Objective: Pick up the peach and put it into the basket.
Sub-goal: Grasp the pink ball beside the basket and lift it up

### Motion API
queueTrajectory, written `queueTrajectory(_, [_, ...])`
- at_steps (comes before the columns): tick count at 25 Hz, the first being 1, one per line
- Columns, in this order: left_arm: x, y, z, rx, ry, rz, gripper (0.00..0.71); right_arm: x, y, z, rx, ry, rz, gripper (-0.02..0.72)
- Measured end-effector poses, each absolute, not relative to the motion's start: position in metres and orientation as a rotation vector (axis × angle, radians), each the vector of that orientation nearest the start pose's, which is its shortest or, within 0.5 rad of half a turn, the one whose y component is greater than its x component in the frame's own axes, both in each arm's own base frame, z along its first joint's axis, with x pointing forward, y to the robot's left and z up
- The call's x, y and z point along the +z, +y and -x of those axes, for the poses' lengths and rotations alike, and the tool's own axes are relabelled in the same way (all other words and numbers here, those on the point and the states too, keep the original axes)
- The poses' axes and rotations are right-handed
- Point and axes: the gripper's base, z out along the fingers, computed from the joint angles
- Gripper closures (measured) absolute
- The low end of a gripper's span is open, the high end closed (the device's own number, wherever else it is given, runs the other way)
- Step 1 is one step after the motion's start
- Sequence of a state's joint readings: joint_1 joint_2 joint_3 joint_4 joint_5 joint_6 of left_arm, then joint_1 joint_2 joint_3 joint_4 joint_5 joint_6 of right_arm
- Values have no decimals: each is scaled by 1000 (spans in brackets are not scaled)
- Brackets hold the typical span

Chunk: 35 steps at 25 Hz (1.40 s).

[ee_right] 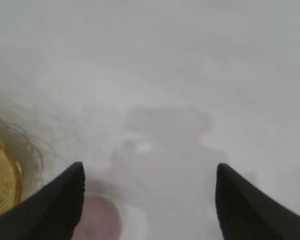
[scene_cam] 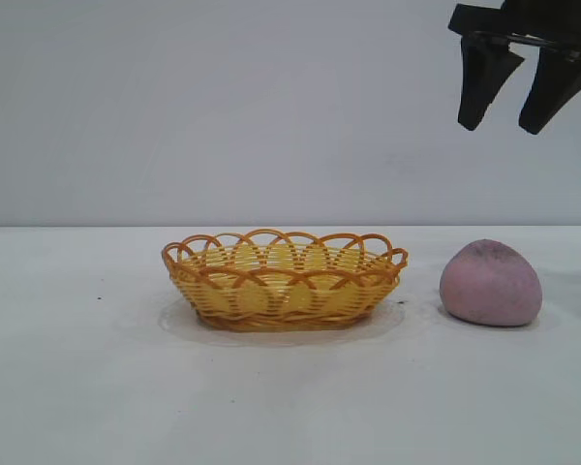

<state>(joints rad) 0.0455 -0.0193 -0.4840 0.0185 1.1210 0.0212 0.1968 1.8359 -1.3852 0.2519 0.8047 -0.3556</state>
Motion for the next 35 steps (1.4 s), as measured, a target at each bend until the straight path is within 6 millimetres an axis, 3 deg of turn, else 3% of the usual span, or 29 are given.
queueTrajectory(11, [268,1,9,64,2102,29,155,231,92,-361,315,2836,628,232])
queueTrajectory(12, [268,1,9,64,2102,29,155,231,92,-359,327,2854,633,301])
queueTrajectory(14, [268,1,9,64,2102,29,155,233,93,-355,349,2879,639,350])
queueTrajectory(18, [268,1,9,64,2102,29,155,232,97,-351,375,2911,665,332])
queueTrajectory(19, [268,1,9,64,2102,29,155,232,99,-350,377,2913,676,374])
queueTrajectory(21, [268,1,9,64,2102,29,155,230,108,-347,370,2918,722,358])
queueTrajectory(35, [268,1,9,64,2102,29,155,166,119,-357,358,3085,788,358])
